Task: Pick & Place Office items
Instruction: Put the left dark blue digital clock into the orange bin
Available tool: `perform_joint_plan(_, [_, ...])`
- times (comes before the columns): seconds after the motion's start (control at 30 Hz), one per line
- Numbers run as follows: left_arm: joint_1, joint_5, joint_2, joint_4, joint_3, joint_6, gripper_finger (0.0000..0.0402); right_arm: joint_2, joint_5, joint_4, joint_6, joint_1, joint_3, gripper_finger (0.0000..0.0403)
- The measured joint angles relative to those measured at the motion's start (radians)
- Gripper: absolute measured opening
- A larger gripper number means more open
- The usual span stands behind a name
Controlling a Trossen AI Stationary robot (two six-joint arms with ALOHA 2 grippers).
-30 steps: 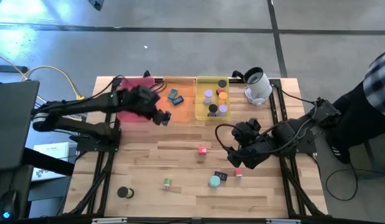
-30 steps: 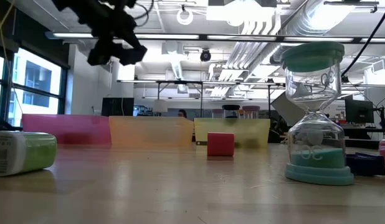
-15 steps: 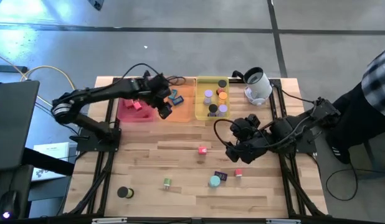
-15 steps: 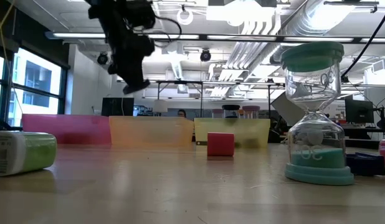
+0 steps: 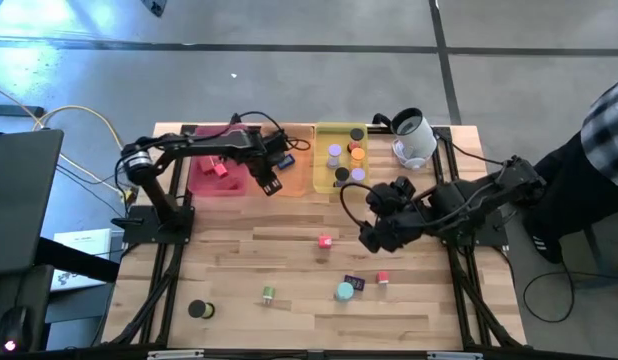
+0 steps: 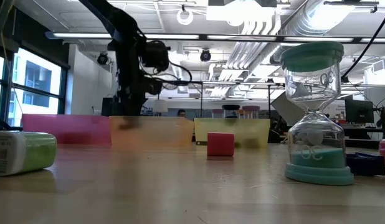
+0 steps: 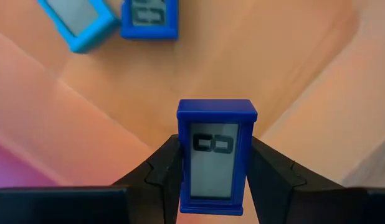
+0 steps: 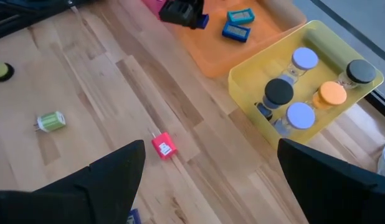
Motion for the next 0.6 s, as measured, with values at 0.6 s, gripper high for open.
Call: perform_joint_plan(0.6, [0.000, 0.095, 0.041, -0.001, 0.000, -0.012, 0.0176, 0.000, -0.022, 0.042, 0.008, -0.009, 0.000, 0.0355])
